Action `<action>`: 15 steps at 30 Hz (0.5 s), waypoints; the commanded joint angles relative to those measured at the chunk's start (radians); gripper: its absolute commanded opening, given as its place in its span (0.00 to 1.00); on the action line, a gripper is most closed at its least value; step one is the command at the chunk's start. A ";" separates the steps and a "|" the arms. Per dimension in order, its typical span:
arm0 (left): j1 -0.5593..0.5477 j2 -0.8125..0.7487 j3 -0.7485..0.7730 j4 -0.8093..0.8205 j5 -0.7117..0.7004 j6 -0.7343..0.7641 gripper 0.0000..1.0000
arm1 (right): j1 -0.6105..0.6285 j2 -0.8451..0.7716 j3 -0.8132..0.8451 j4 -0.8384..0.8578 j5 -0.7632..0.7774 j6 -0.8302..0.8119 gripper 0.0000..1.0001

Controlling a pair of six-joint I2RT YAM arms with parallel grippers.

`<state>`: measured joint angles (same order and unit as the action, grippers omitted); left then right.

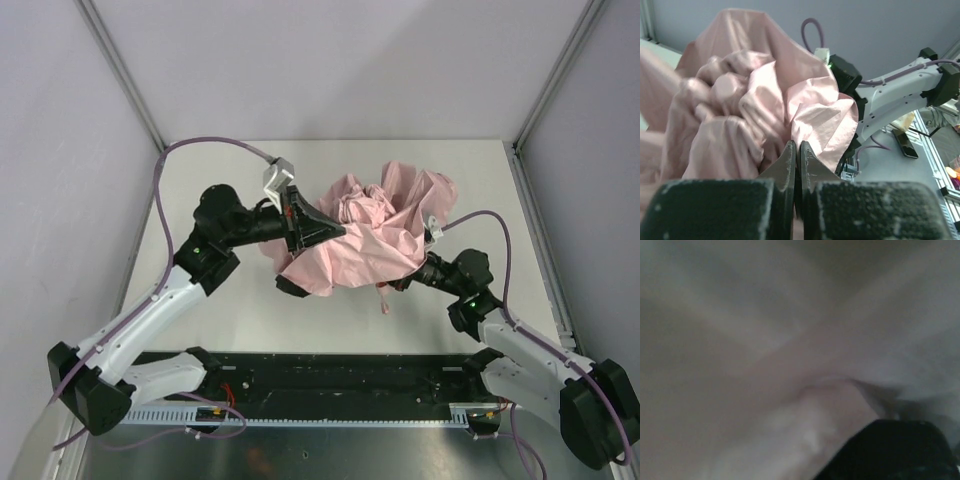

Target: Put away the umbrella

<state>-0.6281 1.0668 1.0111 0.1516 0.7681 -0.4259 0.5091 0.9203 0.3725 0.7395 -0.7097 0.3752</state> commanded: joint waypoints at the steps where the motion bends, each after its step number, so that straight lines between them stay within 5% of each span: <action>1: -0.065 0.047 0.103 0.087 -0.010 -0.012 0.00 | 0.025 0.011 0.065 0.121 -0.012 -0.002 0.00; 15: -0.107 0.093 0.113 0.128 -0.290 0.041 0.00 | 0.093 0.054 0.080 0.207 -0.037 0.062 0.00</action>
<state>-0.7292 1.1557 1.1130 0.2192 0.6006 -0.4267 0.5873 0.9600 0.3935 0.7815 -0.7063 0.3939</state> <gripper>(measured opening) 0.034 0.074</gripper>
